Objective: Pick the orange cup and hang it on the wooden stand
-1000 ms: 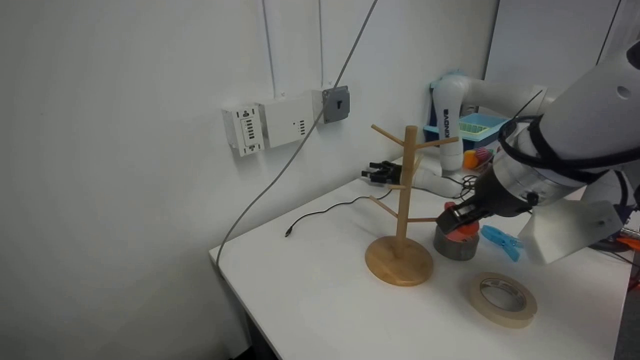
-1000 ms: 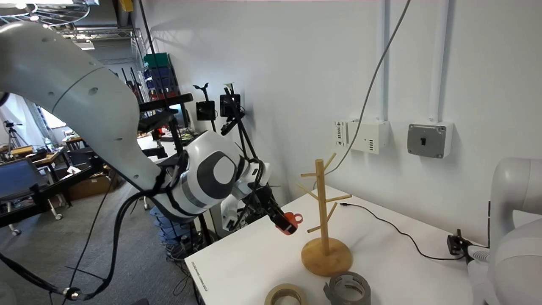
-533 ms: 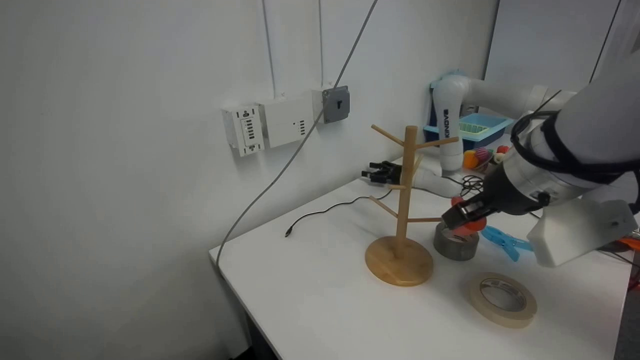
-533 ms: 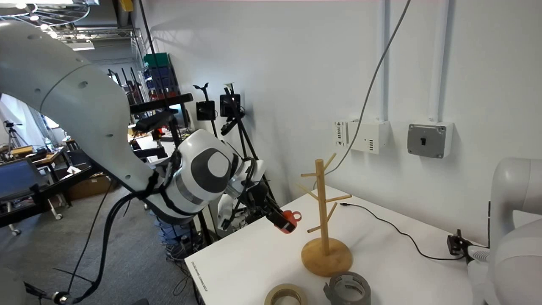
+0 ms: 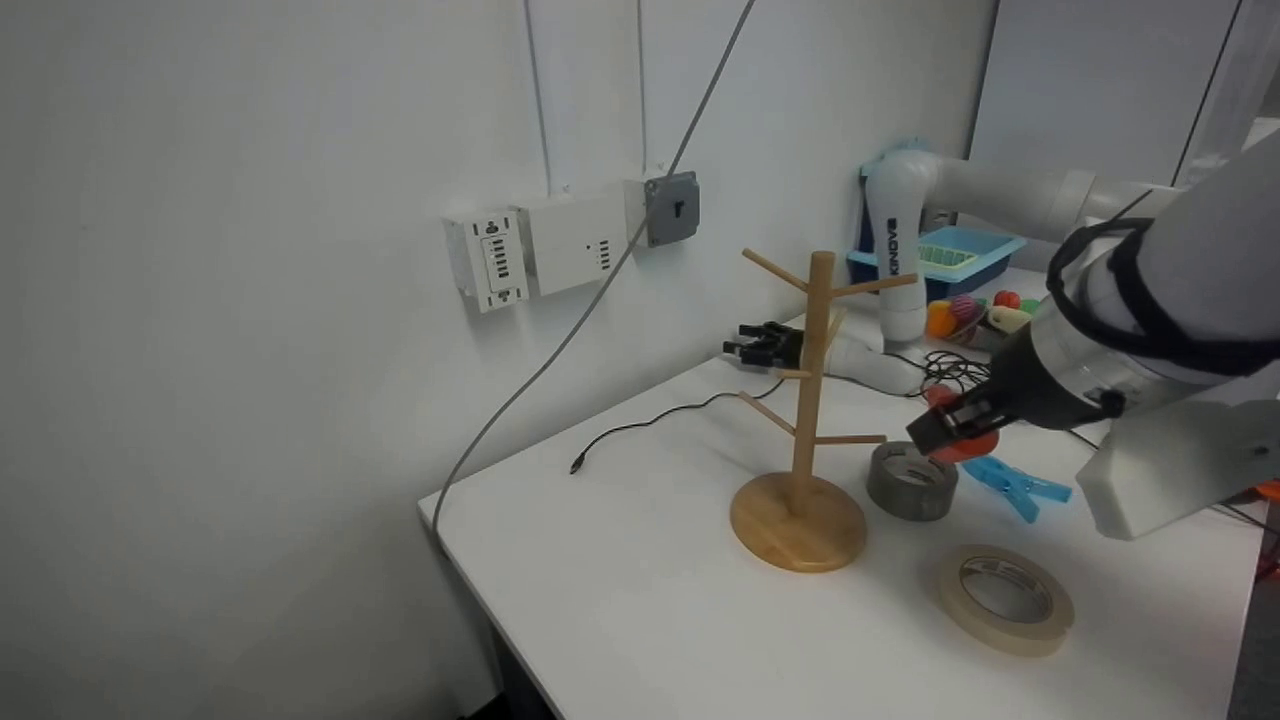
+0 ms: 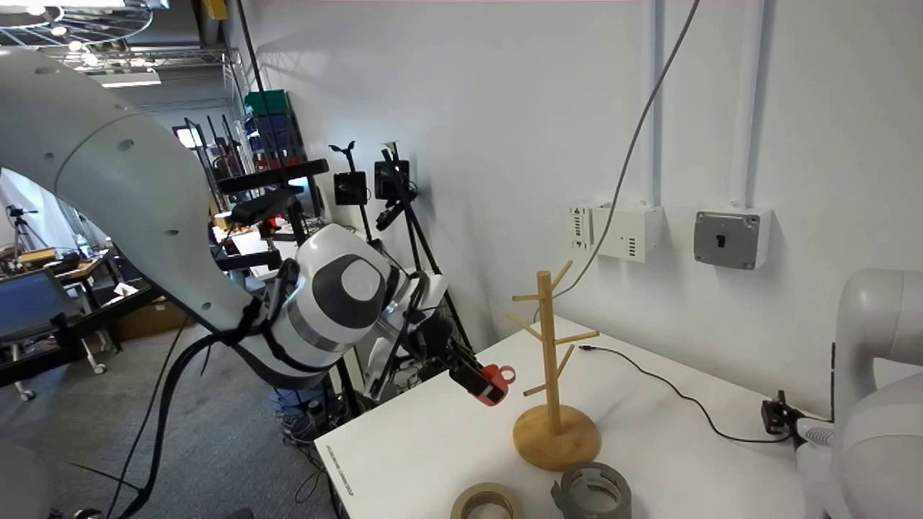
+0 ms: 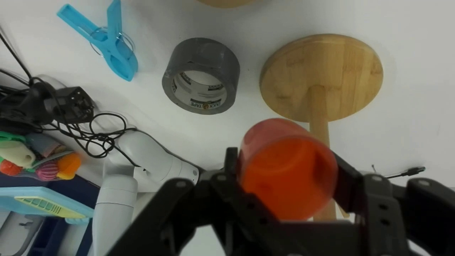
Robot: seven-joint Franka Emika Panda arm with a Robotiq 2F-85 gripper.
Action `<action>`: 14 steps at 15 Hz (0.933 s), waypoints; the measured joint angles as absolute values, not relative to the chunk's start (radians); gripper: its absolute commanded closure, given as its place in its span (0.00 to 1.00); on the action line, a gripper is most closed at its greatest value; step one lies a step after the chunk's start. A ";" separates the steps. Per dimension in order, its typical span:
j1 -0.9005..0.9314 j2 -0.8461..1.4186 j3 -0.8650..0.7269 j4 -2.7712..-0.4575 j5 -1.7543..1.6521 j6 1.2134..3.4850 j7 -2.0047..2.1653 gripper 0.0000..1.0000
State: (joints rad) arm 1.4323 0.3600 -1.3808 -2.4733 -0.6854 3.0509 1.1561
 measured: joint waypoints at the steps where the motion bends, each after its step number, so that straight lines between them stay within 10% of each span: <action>1: 1.434 0.369 -1.380 -2.480 -0.685 3.051 1.158 0.66; 14: 1.428 0.560 -1.269 -2.477 -0.237 3.049 0.919 0.66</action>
State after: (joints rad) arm 1.4275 0.5597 -1.2686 -2.4768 -0.2368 3.0494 0.9194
